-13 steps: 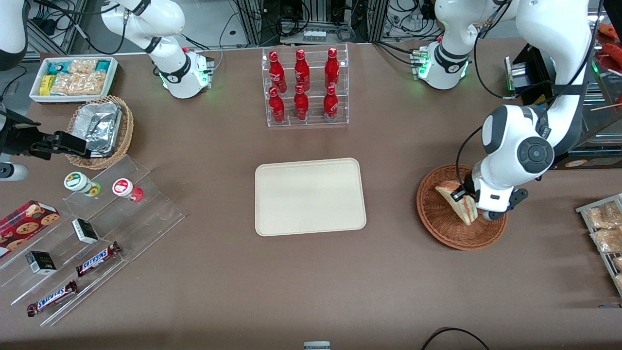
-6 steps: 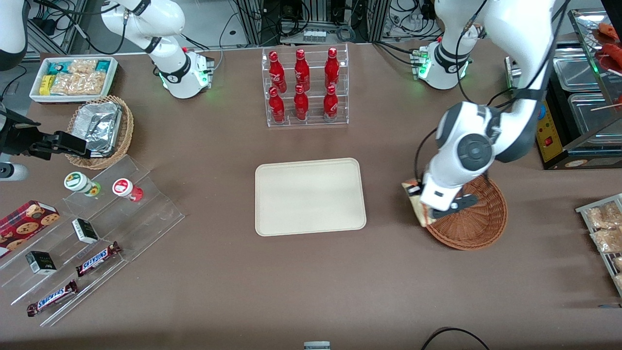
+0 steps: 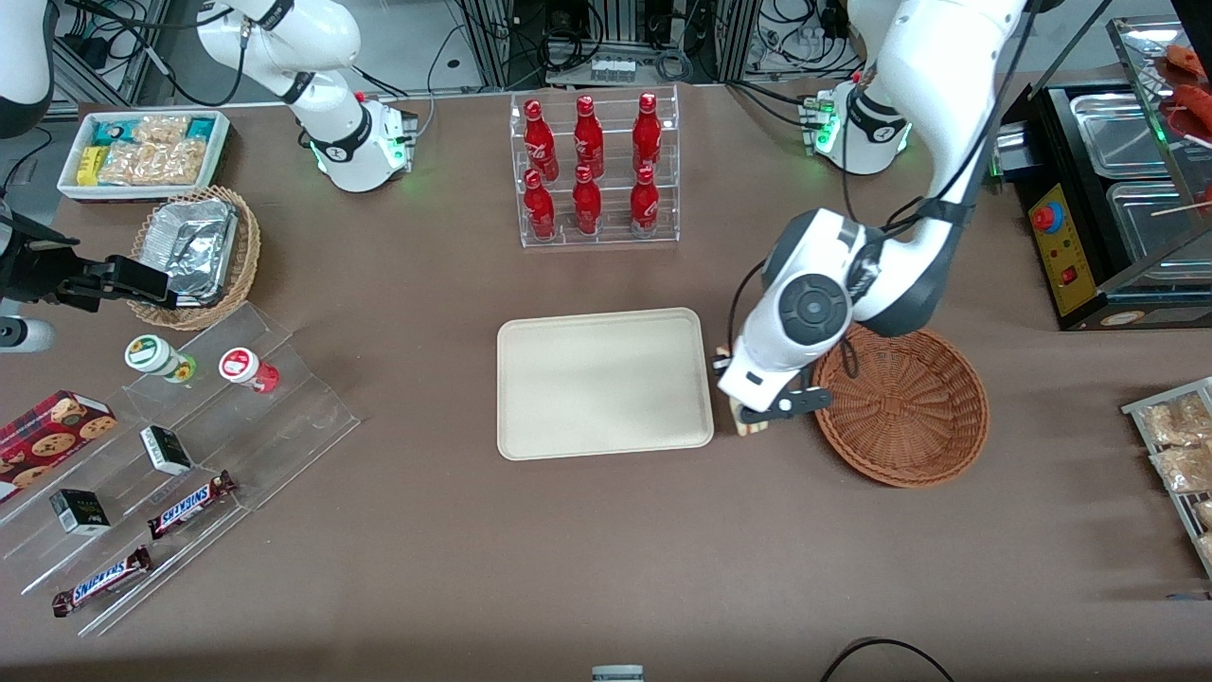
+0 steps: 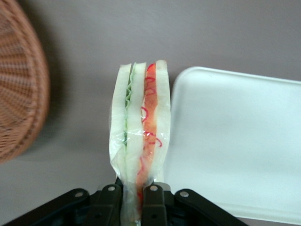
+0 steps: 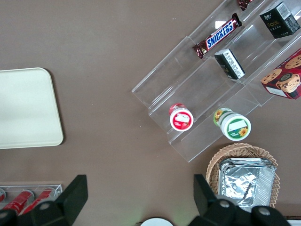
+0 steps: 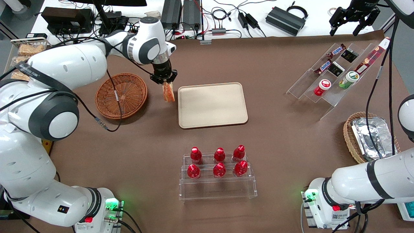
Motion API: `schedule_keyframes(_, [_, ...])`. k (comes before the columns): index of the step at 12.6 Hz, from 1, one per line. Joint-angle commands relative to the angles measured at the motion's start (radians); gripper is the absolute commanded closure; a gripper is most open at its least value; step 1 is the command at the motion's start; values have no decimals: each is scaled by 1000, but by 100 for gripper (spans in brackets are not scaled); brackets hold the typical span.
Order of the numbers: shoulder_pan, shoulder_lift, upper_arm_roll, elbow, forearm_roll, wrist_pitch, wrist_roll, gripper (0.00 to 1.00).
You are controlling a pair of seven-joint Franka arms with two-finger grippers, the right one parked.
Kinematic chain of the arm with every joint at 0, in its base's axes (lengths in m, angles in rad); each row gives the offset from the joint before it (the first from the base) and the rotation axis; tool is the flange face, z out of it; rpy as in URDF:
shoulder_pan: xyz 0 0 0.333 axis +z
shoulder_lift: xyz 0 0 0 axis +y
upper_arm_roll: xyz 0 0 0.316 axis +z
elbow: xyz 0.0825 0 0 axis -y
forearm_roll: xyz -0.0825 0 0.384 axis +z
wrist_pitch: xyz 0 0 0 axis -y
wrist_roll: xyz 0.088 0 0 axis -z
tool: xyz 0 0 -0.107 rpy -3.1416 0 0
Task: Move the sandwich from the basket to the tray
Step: 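Carry the held sandwich over the cream tray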
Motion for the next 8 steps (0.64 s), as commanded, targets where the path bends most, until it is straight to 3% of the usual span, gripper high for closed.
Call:
schedule_keyframes(1, [-57,84,11,125,-19,-32,16,100])
schedule_keyframes(4, [-95,127,-3,177,-59,-21,16,100])
schedule_keyframes(8, [-176,236,-15,274,-51,23,0,100])
